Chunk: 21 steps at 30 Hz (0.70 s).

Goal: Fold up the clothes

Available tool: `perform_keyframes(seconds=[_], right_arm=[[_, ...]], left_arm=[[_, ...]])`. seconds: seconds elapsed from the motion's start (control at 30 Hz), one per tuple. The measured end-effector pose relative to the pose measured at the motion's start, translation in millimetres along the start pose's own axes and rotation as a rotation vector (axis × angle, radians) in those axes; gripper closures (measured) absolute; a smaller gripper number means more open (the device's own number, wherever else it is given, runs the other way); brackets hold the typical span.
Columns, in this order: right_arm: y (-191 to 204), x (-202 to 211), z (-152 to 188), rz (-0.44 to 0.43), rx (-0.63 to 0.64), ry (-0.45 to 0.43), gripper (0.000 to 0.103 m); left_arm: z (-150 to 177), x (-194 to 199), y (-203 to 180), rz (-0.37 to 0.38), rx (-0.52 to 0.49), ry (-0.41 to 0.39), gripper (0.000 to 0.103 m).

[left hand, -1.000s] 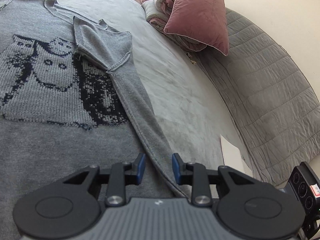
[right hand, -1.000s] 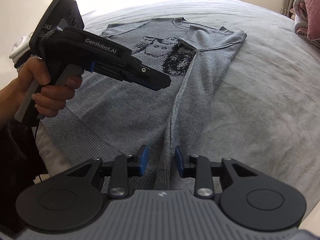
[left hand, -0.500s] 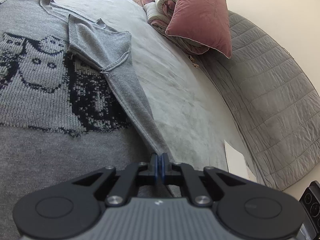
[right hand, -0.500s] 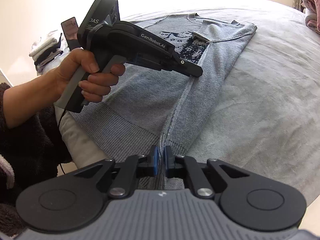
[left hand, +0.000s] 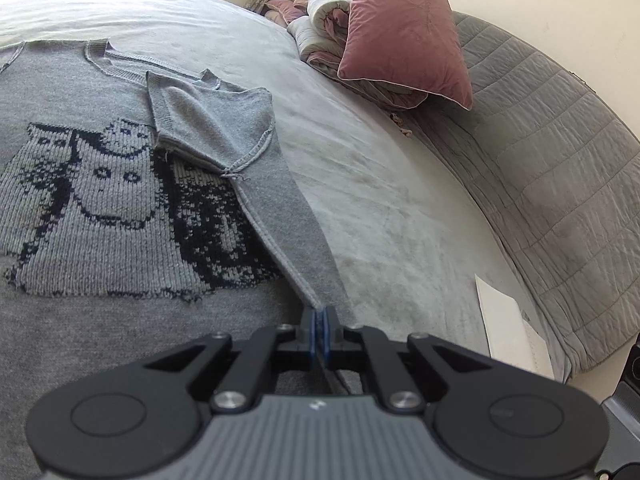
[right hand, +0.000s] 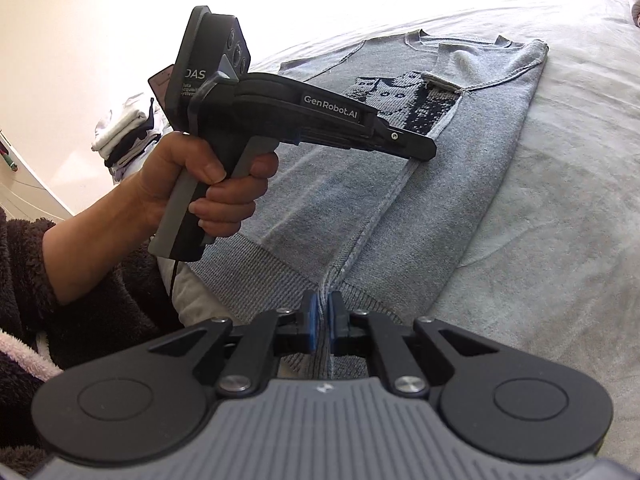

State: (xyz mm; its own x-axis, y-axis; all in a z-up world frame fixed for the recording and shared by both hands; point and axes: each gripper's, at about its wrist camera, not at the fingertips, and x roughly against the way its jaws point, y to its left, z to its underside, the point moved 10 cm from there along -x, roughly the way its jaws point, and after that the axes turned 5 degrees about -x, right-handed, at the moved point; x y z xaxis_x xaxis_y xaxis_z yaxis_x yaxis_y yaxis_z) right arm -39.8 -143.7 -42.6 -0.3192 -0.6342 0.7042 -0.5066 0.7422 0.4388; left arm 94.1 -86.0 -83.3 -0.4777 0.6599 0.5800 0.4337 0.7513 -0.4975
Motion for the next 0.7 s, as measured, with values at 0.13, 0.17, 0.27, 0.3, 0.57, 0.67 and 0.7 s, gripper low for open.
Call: perform_keyframes(seconds=[0.13, 0.17, 0.27, 0.3, 0.57, 0.67, 0.7], right_arm=[[2.7, -11.2, 1.6, -0.015, 0.001, 0.033, 0.096], [2.7, -14.9, 3.6, -0.016, 0.000, 0.047, 0.093], [9.9, -24.2, 12.4, -0.038, 0.014, 0.095, 0.085], [12.6, -27.2, 15.4, -0.046, 0.019, 0.111, 0.084], [15.9, -15.7, 2.5, -0.093, 0.008, 0.059, 0.084], [-0.5, -30.5, 4.5, -0.040, -0.019, 0.110, 0.084], [-1.9, -33.4, 5.3, -0.037, -0.019, 0.123, 0.084]], left_arm=[[4.4, -2.8, 9.0, -0.059, -0.016, 0.027, 0.099], [5.9, -3.9, 11.1, -0.071, -0.018, 0.037, 0.099], [7.2, -3.8, 13.0, -0.089, -0.029, 0.045, 0.098], [7.1, -3.1, 13.0, -0.090, -0.032, 0.045, 0.096], [1.8, 9.0, 21.0, -0.101, -0.016, 0.019, 0.088], [0.1, 14.0, 26.7, -0.110, 0.001, 0.010, 0.087], [-1.0, 16.2, 28.0, -0.111, 0.007, 0.005, 0.087]])
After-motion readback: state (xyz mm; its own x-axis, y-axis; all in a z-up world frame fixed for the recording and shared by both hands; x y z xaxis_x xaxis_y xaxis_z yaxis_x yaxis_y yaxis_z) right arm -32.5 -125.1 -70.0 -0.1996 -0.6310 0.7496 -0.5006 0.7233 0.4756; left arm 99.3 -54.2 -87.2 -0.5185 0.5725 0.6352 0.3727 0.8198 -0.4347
